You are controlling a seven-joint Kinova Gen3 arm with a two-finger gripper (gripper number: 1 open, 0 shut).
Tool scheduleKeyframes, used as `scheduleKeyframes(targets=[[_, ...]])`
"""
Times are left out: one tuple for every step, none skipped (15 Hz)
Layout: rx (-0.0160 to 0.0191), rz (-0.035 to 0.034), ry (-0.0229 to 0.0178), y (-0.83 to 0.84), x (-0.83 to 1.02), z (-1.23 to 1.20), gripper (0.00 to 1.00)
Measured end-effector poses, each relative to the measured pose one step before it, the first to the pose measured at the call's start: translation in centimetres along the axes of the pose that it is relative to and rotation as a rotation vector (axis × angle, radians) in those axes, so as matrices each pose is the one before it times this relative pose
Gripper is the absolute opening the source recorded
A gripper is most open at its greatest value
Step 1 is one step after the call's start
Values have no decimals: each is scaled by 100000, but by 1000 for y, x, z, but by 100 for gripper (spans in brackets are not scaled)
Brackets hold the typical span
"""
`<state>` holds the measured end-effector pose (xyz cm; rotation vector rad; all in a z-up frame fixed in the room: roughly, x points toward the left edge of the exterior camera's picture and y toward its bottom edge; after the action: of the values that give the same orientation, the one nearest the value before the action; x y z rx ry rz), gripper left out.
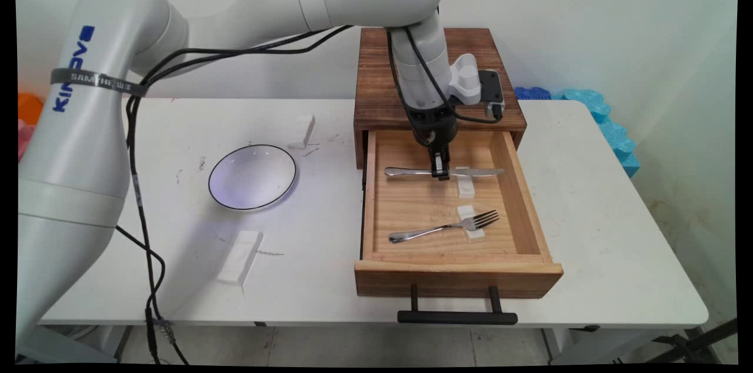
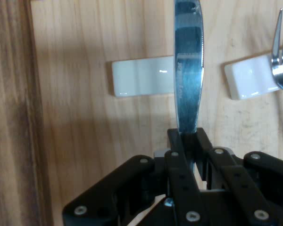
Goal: Place the picked object into the drawer
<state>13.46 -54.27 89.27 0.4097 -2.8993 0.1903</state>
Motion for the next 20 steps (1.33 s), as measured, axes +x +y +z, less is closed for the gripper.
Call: scheduleKeyframes(targets=[[-184,-79,-24,-70,-22,290,0],[-79,7,-23,-63,-17,215,0],[-121,23,-19,-62,-1,241,0],[-120,-52,-17,-71,-20,218,0],[-76,-45,-40,-56,-12,181,0],[-41,-44,2,-32,-1,109,0],[-61,-113,29,-49,-1,160,0],[-81,-121,56,-43,8,189,0],[-53,-103,30,-36,7,157,0],[-86,-113,88,-27,14,180,0],[-57,-127,66,-17,8,162,0],[-94,-130,108,-9,21,213,0],[-113,-78,58,17,15,161,0],[-83,-163,36,-1,-1,147,0],[-59,-140,30,-8,3,159,0],[-19,-125,51,-26,9,155,0],[3,-146,69,-35,3,121,0],[-4,-175,115,-41,22,135,0],[53,-170,124,-65,1,125,0],[35,-96,82,-35,-3,62,0]])
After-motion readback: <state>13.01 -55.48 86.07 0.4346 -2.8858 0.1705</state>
